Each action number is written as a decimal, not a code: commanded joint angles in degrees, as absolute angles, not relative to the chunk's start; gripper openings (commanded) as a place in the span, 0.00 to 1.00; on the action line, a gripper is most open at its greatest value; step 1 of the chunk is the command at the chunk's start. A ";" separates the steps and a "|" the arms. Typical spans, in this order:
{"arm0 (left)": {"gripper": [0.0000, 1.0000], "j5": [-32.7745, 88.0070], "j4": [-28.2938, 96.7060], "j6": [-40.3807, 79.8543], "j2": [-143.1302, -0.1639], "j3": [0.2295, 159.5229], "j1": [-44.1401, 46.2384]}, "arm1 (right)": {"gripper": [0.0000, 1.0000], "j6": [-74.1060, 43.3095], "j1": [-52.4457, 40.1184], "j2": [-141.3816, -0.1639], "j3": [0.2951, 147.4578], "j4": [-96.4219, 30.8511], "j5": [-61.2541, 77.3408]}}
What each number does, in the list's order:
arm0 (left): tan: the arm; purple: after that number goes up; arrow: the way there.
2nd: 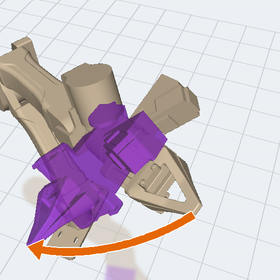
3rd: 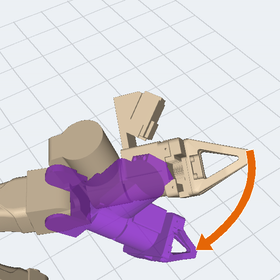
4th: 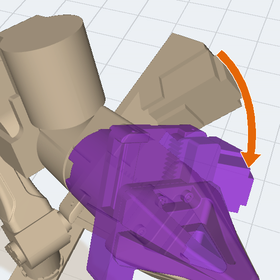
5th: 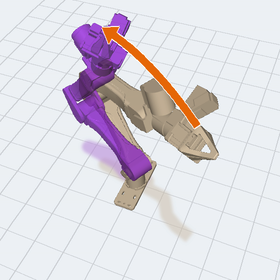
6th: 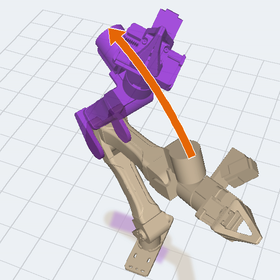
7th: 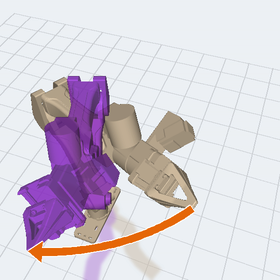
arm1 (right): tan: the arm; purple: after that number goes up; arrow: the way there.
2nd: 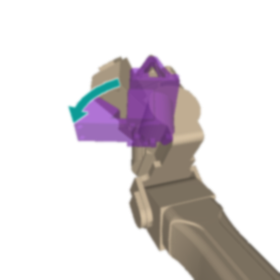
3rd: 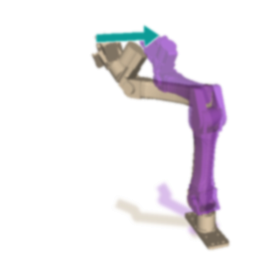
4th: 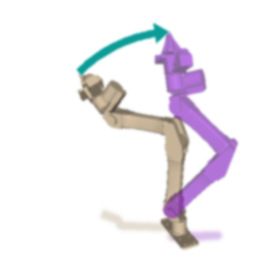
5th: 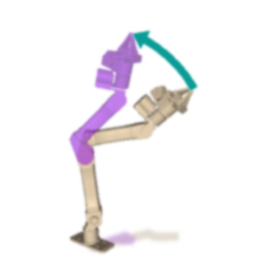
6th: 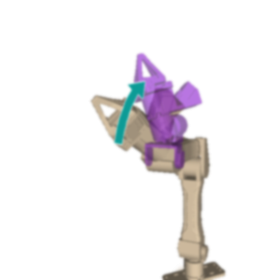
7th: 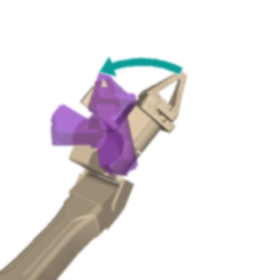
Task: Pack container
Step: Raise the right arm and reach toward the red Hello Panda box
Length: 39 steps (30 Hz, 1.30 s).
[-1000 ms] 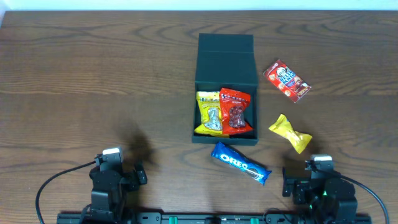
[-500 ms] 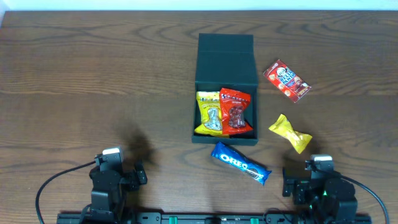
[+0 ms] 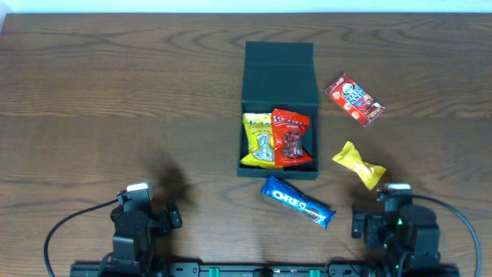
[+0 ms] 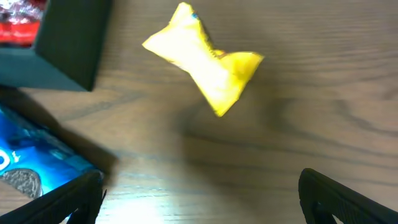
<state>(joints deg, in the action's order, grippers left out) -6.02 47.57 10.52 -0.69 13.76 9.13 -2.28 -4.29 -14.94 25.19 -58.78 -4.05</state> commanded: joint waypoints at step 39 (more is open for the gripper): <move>0.95 -6.17 52.29 10.50 -0.23 14.79 9.26 | 0.99 9.65 -1.50 -79.29 82.26 -79.26 -3.46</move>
<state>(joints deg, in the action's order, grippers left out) -6.00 48.03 10.59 -0.58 14.39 9.13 5.74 -3.57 -74.74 78.41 -78.72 -1.50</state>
